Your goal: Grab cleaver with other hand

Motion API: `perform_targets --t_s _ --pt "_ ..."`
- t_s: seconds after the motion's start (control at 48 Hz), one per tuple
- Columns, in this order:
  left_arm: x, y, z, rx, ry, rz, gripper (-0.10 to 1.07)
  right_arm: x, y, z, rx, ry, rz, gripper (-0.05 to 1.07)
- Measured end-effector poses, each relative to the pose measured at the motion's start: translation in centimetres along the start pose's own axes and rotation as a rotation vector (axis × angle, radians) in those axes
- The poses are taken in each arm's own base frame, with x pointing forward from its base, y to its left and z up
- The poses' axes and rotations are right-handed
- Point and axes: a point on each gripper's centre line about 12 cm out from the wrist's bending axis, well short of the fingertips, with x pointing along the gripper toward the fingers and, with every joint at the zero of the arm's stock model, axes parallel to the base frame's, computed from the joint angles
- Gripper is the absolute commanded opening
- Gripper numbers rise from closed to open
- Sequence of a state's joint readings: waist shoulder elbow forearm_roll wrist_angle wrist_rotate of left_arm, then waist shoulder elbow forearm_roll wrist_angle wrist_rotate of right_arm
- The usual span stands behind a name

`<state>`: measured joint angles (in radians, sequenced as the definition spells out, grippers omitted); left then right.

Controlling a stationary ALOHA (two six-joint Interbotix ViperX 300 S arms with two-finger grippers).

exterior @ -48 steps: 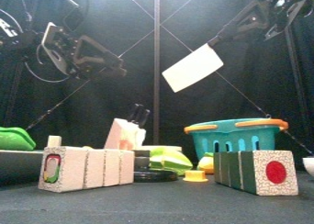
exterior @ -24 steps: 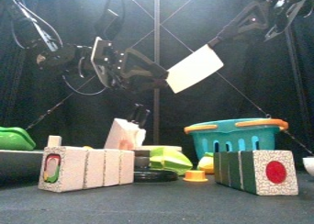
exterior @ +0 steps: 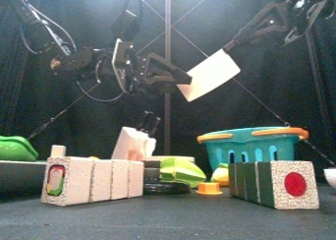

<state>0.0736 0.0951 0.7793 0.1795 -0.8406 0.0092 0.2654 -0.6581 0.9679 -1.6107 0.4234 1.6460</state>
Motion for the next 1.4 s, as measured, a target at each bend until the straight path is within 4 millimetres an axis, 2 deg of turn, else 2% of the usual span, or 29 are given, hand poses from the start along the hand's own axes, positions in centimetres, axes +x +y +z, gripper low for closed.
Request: perform_targets --t_s 0.312,0.688,0.812,1.021,1.083,1.396 --pt "0.34 0.13 0.16 0.002 -0.006 0.002 0.40 -0.03 -0.01 0.02 0.002 -0.001 0.000 0.56" --pt "0.35 0.07 0.17 0.003 -0.006 0.001 0.40 0.00 0.03 -0.19 0.036 0.017 0.002 0.58" --pt "0.36 0.07 0.11 0.002 -0.004 0.001 0.40 -0.04 -0.02 -0.37 0.096 0.038 0.004 0.68" --pt "0.33 -0.01 0.07 -0.001 -0.003 -0.001 0.40 0.11 -0.13 -0.88 0.169 0.075 0.003 0.93" --pt "0.31 0.06 0.12 -0.001 -0.004 0.001 0.40 0.11 -0.06 -0.89 0.171 0.076 0.009 0.97" --pt "0.32 0.00 0.13 -0.001 -0.005 -0.001 0.40 0.14 -0.28 -0.87 0.172 0.075 0.004 0.99"
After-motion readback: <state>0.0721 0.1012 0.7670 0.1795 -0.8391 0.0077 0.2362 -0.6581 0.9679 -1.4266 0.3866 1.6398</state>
